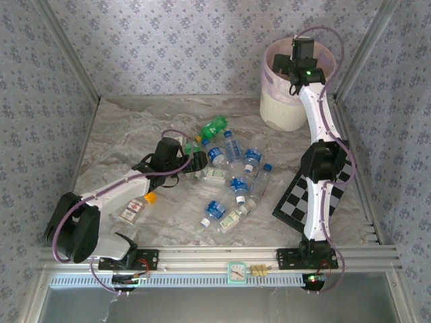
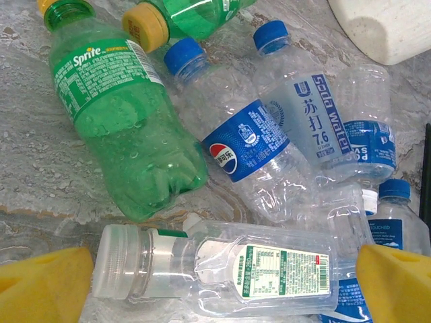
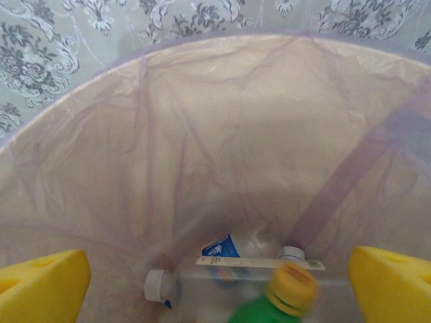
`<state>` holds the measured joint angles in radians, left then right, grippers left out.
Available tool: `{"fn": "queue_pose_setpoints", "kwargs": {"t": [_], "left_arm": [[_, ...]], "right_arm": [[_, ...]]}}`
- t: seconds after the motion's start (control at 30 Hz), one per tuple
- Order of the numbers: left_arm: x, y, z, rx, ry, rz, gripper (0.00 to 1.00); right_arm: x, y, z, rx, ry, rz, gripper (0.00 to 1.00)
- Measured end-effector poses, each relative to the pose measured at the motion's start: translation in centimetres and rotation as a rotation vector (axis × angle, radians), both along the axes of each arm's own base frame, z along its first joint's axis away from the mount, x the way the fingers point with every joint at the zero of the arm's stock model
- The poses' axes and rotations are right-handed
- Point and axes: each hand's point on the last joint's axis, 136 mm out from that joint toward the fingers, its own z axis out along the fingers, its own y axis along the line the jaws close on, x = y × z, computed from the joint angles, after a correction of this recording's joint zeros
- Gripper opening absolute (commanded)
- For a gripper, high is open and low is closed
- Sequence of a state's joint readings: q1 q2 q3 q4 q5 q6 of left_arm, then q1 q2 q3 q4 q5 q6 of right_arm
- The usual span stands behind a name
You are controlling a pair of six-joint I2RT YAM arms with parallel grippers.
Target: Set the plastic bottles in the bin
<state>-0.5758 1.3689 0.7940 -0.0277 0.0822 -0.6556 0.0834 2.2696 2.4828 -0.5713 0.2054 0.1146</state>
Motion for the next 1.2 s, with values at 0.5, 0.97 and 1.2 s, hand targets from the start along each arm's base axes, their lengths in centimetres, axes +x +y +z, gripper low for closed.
{"fn": "queue_pose_setpoints", "kwargs": {"t": [0.5,0.97,1.2], "left_arm": [[-0.1,0.0,0.2,0.046,-0.024,-0.043,1.00],[-3.7,-3.0,-0.4,0.177,-0.067,-0.249,0.99],[-6.4,-4.7,-1.2,0.208,-0.048,-0.361,0.98]], "right_arm": [[-10.7,5.5,7.5,-0.003,-0.131,0.096,1.00],[-18.3,14.4,-4.7,0.105,0.019,0.252,1.00],[-21.2,16.2,-10.9,0.211,0.141,0.238,1.00]]}}
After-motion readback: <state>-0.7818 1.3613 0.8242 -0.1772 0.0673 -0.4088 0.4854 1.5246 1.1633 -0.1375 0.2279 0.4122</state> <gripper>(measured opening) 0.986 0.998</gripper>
